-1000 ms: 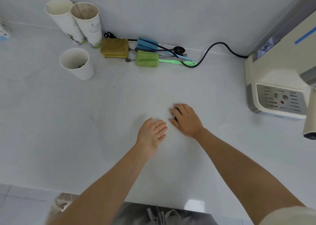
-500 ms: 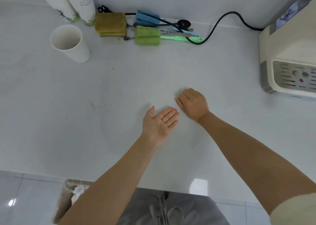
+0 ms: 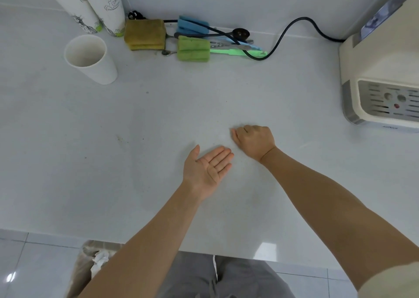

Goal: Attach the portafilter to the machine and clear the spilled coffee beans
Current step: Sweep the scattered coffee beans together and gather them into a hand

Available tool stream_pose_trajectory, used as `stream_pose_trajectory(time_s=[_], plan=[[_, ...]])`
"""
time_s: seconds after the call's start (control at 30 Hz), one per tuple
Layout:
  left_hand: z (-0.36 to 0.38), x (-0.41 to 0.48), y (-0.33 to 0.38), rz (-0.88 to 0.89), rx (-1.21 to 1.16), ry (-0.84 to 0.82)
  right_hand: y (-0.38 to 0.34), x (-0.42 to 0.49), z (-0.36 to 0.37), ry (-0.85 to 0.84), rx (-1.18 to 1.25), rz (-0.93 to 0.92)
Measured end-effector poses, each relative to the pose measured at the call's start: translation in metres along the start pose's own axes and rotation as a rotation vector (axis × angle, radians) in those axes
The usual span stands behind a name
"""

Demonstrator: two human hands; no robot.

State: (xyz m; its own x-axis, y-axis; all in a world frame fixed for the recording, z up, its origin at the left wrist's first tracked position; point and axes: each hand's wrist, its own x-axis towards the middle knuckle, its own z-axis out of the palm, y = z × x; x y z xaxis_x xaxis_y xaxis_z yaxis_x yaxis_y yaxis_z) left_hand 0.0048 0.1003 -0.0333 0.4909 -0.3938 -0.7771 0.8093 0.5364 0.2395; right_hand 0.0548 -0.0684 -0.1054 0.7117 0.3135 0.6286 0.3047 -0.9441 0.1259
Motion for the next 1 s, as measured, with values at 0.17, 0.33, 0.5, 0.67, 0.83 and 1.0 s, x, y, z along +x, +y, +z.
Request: stream_pose_trajectory(time_s=[0.17, 0.33, 0.5, 0.67, 0.83, 1.0], plan=[[-0.005, -0.001, 0.002, 0.014, 0.024, 0.001, -0.001, -0.001, -0.001, -0.017, -0.026, 0.017], [-0.005, -0.002, 0.002, 0.004, 0.033, -0.023, -0.006, 0.018, -0.025, -0.056, 0.039, 0.152], [0.011, -0.010, -0.001, -0.013, 0.031, -0.095, -0.027, 0.040, -0.062, 0.066, 0.313, 0.185], [0.022, -0.017, -0.010, -0.055, -0.074, -0.208, -0.058, 0.034, -0.083, 0.055, 0.436, 0.148], [0.022, -0.023, -0.022, -0.050, -0.113, -0.282, -0.073, 0.020, -0.088, -0.009, 0.427, 0.099], [0.014, -0.023, -0.024, -0.067, -0.161, -0.256, -0.079, 0.018, -0.102, -0.042, 0.357, 0.129]])
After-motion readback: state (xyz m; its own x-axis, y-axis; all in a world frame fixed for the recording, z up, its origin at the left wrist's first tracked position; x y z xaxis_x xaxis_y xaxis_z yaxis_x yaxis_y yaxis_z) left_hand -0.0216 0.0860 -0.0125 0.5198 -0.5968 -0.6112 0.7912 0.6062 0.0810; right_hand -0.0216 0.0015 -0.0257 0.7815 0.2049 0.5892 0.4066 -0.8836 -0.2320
